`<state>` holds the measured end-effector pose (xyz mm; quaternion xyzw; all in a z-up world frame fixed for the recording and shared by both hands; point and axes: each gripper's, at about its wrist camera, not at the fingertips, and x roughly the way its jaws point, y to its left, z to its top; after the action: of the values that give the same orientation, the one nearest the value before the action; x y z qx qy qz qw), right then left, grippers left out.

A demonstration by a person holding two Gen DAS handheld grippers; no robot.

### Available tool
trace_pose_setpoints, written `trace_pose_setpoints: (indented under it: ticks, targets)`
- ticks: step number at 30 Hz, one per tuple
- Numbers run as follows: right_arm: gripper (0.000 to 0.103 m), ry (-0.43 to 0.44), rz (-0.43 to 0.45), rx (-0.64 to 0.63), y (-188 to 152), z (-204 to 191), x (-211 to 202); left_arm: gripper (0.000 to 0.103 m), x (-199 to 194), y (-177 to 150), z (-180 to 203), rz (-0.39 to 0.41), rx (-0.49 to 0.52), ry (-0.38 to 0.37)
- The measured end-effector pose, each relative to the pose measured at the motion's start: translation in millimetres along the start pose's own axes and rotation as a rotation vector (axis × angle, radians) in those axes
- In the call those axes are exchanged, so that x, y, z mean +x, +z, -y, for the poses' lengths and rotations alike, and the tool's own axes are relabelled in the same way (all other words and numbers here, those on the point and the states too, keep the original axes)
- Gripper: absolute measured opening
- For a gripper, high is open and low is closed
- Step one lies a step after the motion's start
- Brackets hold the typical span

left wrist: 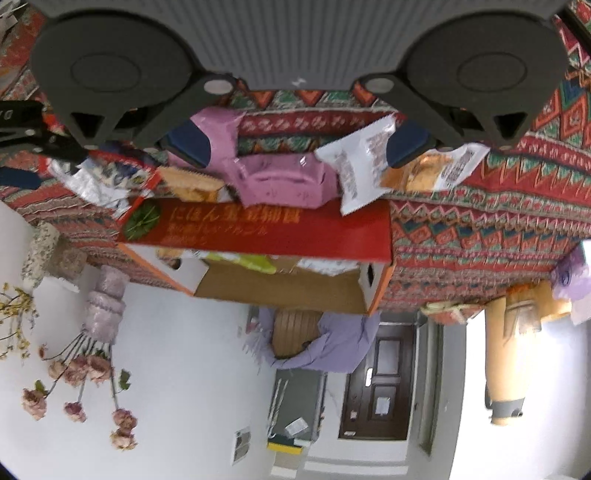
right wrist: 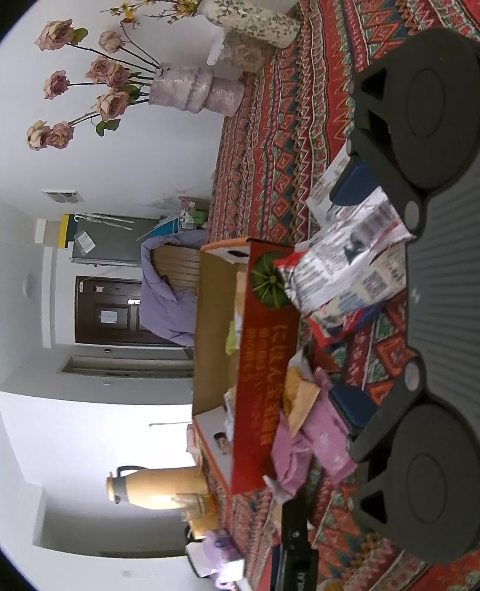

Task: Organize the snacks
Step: 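Move both grippers back to the snack pile, then grasp the silver wrapped packet with the right gripper while the left gripper approaches the pink packets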

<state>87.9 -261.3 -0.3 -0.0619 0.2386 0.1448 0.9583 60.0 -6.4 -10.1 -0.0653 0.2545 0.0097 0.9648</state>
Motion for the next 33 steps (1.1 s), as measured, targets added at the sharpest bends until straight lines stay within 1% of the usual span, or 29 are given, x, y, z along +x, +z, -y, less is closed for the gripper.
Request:
trace_pose_setpoints:
  ticks: [3,6,15,19,20,21,23,26,30,33]
  targets:
    - [0.103,-0.019,-0.016,-0.022,1.2,3.5,7.2,0.103,4.0,-3.7,-3.5,-0.009,-0.012,0.003]
    - [0.103,-0.039,-0.039,-0.072,5.3,6.1,19.3,0.103,4.8,-6.2,-4.9,-0.004,-0.009,-0.006]
    - [0.103,-0.017,-0.14,-0.138,5.4,6.2,61.2,0.103,4.8,-8.4,-3.8,0.009,-0.002,-0.016]
    - [0.096,-0.008,-0.138,-0.133,3.3,5.7,64.2,0.103,4.3,-9.0,-3.6,0.019,-0.003,-0.019]
    - [0.089,-0.01,-0.133,-0.136,2.6,4.9,63.9,0.103,3.6,-9.5,-3.5,0.023,-0.003,-0.022]
    - [0.085,-0.015,-0.125,-0.142,1.7,3.8,62.4,0.103,2.8,-10.0,-3.5,0.029,-0.003,-0.024]
    - [0.074,-0.018,-0.115,-0.147,0.7,2.7,59.4,0.103,1.1,-10.7,-3.1,0.037,-0.001,-0.029]
    - [0.064,-0.013,-0.109,-0.154,-1.2,0.1,54.7,0.103,0.0,-10.8,-1.0,0.043,0.005,-0.03]
    - [0.062,-0.015,-0.088,-0.135,-3.6,0.2,47.7,0.103,0.0,-10.7,-1.2,0.042,0.005,-0.03]
    - [0.061,-0.019,-0.03,-0.086,-4.3,1.3,35.4,0.103,0.8,-10.3,-1.8,0.041,0.001,-0.031]
